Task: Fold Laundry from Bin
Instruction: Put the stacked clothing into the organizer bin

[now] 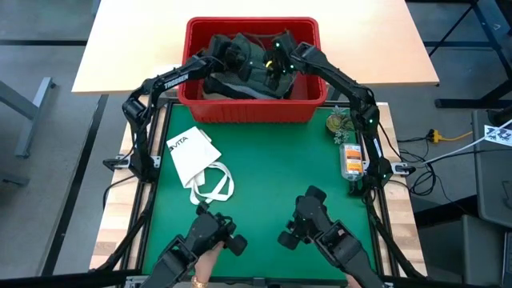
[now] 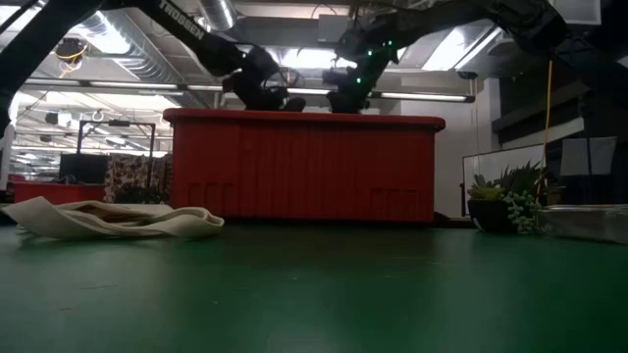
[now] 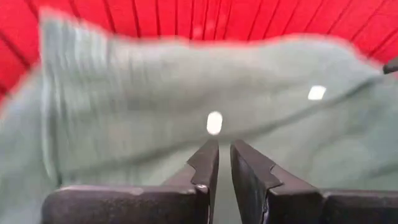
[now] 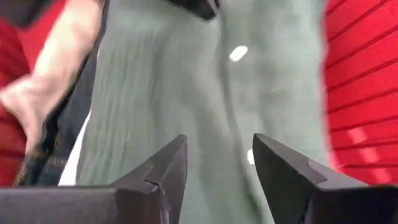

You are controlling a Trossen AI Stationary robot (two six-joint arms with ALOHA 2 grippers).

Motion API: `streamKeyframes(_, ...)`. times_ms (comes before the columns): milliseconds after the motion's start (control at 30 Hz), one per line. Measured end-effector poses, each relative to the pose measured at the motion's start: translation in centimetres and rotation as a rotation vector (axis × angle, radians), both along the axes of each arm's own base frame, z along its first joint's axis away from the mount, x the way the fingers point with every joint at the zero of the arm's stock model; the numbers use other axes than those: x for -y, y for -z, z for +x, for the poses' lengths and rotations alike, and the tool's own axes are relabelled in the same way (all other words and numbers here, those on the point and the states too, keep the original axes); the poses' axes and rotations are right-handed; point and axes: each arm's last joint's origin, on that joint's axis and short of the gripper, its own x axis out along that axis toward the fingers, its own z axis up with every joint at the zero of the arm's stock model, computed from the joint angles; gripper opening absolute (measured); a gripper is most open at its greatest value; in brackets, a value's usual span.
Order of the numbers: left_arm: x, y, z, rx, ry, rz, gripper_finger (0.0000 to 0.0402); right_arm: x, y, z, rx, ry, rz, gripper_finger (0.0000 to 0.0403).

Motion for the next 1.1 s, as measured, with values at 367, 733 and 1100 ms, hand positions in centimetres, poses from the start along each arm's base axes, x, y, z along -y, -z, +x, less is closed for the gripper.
streamKeyframes(367,-0.6,-3.2,1.1,0.113,0.004,0.205,0.0039,1.9,-2.1,-1.7,0.067,0.028,-0.1,0.0182)
streamKeyframes(733,-4.0,3.6,2.1,0.008,-0.095,0.197,0.0039,6.0,5.2,-3.2,0.029,0.179,0.084,0.0182)
streamKeyframes(1100,-6.0,7.3,0.8,-0.042,-0.125,0.112,0.0039,6.5,8.5,-2.9,-0.014,0.182,0.145,0.0182)
